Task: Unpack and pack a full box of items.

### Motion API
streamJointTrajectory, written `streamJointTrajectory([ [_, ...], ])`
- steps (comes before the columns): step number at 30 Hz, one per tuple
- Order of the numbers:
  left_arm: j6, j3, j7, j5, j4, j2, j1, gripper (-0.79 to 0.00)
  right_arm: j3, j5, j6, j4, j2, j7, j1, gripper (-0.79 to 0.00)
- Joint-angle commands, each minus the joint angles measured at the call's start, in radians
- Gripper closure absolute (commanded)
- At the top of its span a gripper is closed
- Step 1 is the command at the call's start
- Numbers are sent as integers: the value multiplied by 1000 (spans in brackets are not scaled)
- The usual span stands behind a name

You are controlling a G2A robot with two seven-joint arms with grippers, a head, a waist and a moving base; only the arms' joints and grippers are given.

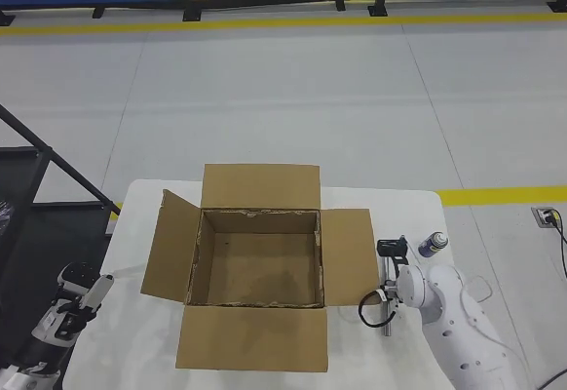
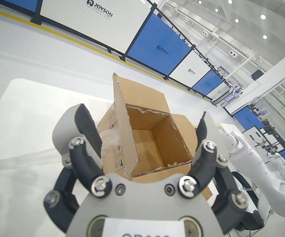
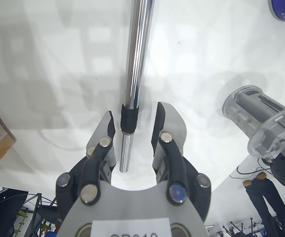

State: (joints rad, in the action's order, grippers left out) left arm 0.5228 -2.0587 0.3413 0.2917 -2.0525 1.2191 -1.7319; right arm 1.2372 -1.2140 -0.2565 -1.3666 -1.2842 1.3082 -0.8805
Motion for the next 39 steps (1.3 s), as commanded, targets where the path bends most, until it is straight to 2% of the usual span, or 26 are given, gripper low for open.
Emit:
streamJointTrajectory([
  [1,0,0,0,0,0,0,0,-785,2,6,2,5,0,-1,0,-354],
  [11,0,0,0,0,0,0,0,-785,-2,20,8,38,-4,-4,10,-296],
  [14,0,0,0,0,0,0,0,-785,-2,26,11,44,-5,-5,12,-209],
  [19,0,0,0,0,0,0,0,-785,7,38,19,42,-4,-7,13,0],
  [25,0,0,0,0,0,0,0,-785,66,49,27,-8,7,-10,-1,0],
  [33,0,0,0,0,0,0,0,-785,222,16,5,-255,37,9,-71,0],
  [39,0,0,0,0,0,0,0,-785,287,33,18,-411,46,-3,-88,0],
])
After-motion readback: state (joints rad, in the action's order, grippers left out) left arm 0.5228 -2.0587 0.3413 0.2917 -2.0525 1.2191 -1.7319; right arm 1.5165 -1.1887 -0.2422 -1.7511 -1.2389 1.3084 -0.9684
